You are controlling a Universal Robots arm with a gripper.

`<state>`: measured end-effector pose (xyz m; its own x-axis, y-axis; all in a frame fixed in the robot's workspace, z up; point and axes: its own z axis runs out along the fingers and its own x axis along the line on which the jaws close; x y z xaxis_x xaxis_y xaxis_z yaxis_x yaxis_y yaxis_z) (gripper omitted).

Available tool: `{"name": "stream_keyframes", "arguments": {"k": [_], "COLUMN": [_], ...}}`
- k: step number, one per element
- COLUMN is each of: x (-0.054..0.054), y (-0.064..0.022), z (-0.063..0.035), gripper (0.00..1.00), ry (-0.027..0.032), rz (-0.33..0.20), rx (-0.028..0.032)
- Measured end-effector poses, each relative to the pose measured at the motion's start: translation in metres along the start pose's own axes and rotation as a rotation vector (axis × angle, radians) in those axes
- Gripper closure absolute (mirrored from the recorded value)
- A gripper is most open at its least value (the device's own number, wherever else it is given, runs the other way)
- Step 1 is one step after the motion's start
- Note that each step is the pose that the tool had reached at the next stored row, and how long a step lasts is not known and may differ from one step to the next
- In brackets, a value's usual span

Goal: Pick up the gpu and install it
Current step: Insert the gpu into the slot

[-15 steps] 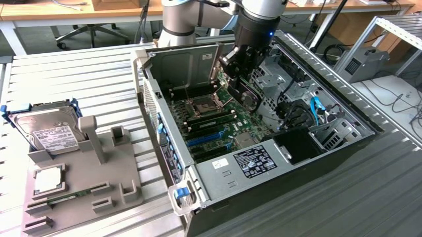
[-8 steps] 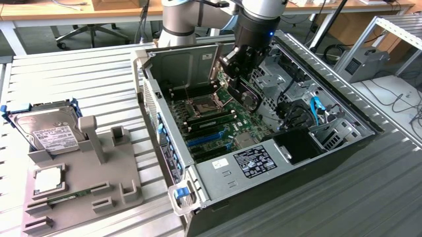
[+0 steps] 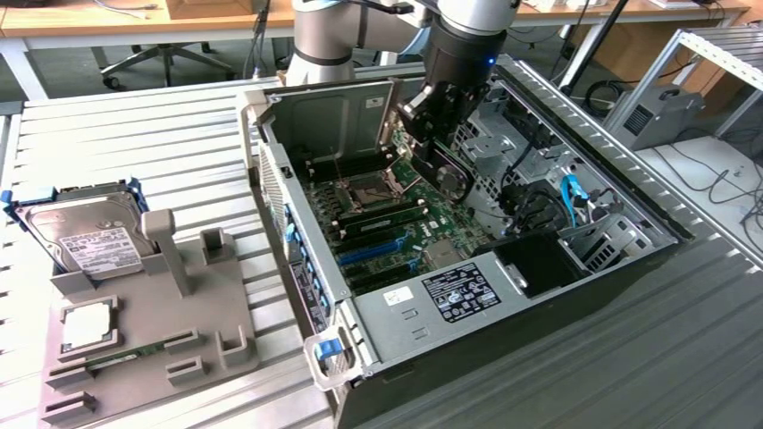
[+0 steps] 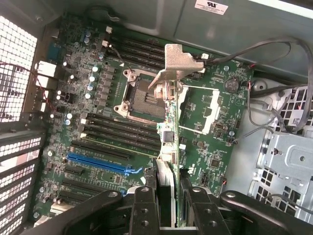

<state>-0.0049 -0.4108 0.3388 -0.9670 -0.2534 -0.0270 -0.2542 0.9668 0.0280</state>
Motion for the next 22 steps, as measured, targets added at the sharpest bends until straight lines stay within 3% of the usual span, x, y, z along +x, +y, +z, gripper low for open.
{"name": "stream_keyframes", "arguments": {"k": [22], "x": [0.0], "y": [0.0], "z": [0.0], "gripper": [0.71], "ry": [0.0018], "rz": [-0.065], "rx": [-0.0018]}}
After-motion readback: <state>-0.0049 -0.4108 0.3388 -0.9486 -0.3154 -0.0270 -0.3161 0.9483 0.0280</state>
